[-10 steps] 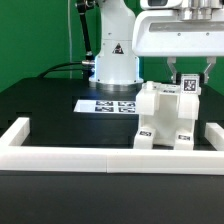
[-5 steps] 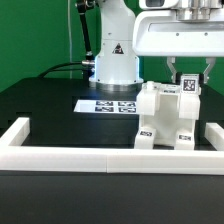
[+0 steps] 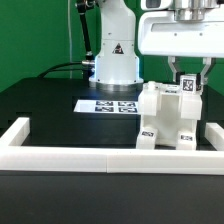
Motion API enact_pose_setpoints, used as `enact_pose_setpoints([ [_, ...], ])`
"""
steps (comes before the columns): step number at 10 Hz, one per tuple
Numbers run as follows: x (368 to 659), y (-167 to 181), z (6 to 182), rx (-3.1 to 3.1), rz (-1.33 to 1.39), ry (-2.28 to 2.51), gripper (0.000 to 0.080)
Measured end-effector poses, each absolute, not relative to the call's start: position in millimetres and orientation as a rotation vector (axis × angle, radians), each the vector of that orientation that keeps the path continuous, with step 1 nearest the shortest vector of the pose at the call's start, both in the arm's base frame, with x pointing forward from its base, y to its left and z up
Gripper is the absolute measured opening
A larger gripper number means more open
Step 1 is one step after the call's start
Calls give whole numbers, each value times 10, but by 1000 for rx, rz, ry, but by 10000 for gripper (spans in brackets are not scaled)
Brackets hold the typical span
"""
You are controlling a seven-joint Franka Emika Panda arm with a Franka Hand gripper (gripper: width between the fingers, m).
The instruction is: Assemble chair
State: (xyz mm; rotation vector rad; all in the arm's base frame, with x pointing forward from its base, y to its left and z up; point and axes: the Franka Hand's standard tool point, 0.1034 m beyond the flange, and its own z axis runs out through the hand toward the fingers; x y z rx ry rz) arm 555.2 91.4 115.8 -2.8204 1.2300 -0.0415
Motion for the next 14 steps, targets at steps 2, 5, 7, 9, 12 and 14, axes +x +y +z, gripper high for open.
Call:
enact_pose_setpoints([
  [2, 5551, 925, 1157, -2734, -32, 1396, 290],
  [5, 5550, 944, 1157, -2588, -15, 1633, 290],
  [7, 5549, 960, 1157, -2485, -1, 1772, 290],
  [9, 5548, 973, 1156, -2368, 11, 1920, 290],
  [12, 5545, 996, 1156, -2201, 29, 2103, 290],
  [14, 5542, 1024, 1155, -2028, 51, 2262, 290],
])
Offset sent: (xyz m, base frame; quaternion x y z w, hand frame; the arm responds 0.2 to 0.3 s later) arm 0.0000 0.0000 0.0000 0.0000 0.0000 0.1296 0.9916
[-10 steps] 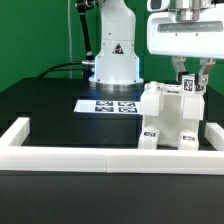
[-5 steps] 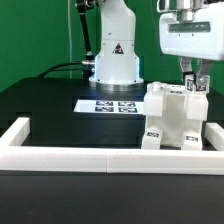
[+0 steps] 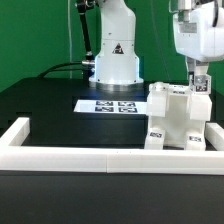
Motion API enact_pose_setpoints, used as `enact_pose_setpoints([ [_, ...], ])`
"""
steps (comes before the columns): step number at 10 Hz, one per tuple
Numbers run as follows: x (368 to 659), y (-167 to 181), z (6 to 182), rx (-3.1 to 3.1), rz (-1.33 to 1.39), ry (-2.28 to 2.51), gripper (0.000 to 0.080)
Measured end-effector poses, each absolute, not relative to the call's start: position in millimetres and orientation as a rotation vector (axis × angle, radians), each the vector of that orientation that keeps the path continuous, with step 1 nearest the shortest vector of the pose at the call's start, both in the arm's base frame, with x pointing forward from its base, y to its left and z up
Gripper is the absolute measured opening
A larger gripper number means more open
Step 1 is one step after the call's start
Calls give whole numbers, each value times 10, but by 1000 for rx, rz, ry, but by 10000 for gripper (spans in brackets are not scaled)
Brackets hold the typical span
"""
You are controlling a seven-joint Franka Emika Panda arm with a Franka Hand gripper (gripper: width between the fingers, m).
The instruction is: Assemble chair
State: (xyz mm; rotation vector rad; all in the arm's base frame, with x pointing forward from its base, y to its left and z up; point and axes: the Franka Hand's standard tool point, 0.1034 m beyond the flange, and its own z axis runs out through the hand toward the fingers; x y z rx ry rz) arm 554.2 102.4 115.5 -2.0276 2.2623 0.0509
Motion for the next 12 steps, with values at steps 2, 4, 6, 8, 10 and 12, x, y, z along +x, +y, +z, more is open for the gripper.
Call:
enact_pose_setpoints([
  [2, 5539, 1037, 1152, -1974, 59, 2306, 359],
  [4, 5531, 1044, 1146, -2062, 59, 2233, 541],
  [6, 5534, 1090, 1125, -2203, 92, 2124, 646],
  [8, 5554, 1103, 1139, -2453, 72, 1815, 648],
  [10, 5570, 1094, 1149, -2632, 48, 1530, 648],
  [12, 5574, 1085, 1148, -2729, 33, 1348, 648],
])
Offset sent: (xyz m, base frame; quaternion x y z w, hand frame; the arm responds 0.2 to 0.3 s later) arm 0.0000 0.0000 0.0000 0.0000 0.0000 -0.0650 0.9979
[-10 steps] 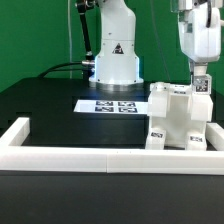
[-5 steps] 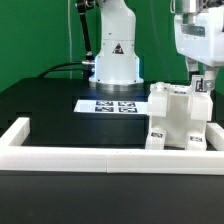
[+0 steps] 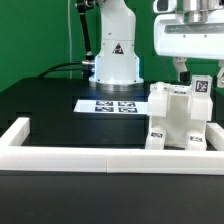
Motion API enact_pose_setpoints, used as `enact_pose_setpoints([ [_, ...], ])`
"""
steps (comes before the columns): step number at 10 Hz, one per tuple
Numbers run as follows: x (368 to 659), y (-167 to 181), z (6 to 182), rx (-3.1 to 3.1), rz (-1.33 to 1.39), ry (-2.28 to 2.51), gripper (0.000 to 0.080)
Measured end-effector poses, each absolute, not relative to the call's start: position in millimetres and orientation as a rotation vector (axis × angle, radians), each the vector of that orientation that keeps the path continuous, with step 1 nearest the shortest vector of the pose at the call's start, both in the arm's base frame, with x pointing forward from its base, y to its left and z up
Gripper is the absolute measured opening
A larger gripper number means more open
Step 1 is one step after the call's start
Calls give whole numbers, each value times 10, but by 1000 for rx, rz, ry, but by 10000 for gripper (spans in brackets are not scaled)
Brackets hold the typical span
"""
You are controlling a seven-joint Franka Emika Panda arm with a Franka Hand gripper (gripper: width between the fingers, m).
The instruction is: Assemble chair
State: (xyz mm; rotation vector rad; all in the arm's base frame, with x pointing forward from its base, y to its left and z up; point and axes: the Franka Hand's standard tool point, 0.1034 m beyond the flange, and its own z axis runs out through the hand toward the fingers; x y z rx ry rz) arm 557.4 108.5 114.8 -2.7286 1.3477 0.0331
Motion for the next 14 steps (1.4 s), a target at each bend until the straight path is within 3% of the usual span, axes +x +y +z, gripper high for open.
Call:
enact_pose_setpoints([
  [7, 5610, 1031, 1167, -3083, -27, 354, 648],
  [8, 5606, 1059, 1168, -3089, -28, 336, 528],
  [9, 5606, 1054, 1167, -3089, -28, 339, 528],
  [10, 5607, 1052, 1167, -3088, -29, 339, 345],
  [11, 5607, 1051, 1167, -3088, -29, 339, 288],
  [14, 5607, 1050, 1167, -3082, -28, 388, 288],
])
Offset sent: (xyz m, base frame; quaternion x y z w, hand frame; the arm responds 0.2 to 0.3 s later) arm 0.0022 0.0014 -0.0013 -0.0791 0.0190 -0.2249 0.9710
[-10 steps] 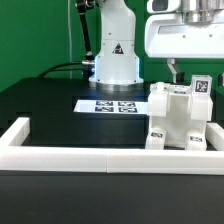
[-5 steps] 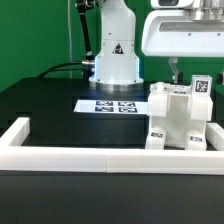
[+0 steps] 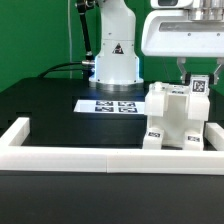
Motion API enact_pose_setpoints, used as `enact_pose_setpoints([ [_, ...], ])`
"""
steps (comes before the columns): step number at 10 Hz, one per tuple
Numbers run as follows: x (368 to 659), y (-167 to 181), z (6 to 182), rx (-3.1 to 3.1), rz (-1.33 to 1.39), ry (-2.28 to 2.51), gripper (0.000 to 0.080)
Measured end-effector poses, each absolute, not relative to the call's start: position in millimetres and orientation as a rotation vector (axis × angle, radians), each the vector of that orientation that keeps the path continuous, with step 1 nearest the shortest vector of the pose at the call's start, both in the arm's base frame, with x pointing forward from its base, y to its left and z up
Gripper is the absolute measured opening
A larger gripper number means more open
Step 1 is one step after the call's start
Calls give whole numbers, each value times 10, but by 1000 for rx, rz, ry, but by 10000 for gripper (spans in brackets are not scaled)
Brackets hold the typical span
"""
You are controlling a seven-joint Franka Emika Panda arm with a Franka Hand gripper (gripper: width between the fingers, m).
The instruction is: Assemble chair
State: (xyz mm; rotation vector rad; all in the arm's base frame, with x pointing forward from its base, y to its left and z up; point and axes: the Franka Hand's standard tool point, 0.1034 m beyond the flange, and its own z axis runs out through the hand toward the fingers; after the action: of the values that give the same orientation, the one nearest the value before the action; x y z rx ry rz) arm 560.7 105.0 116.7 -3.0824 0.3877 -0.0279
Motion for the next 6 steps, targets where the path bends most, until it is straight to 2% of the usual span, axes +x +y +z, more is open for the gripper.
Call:
enact_pose_setpoints([
  [6, 5605, 1058, 1165, -2927, -14, 1026, 289],
])
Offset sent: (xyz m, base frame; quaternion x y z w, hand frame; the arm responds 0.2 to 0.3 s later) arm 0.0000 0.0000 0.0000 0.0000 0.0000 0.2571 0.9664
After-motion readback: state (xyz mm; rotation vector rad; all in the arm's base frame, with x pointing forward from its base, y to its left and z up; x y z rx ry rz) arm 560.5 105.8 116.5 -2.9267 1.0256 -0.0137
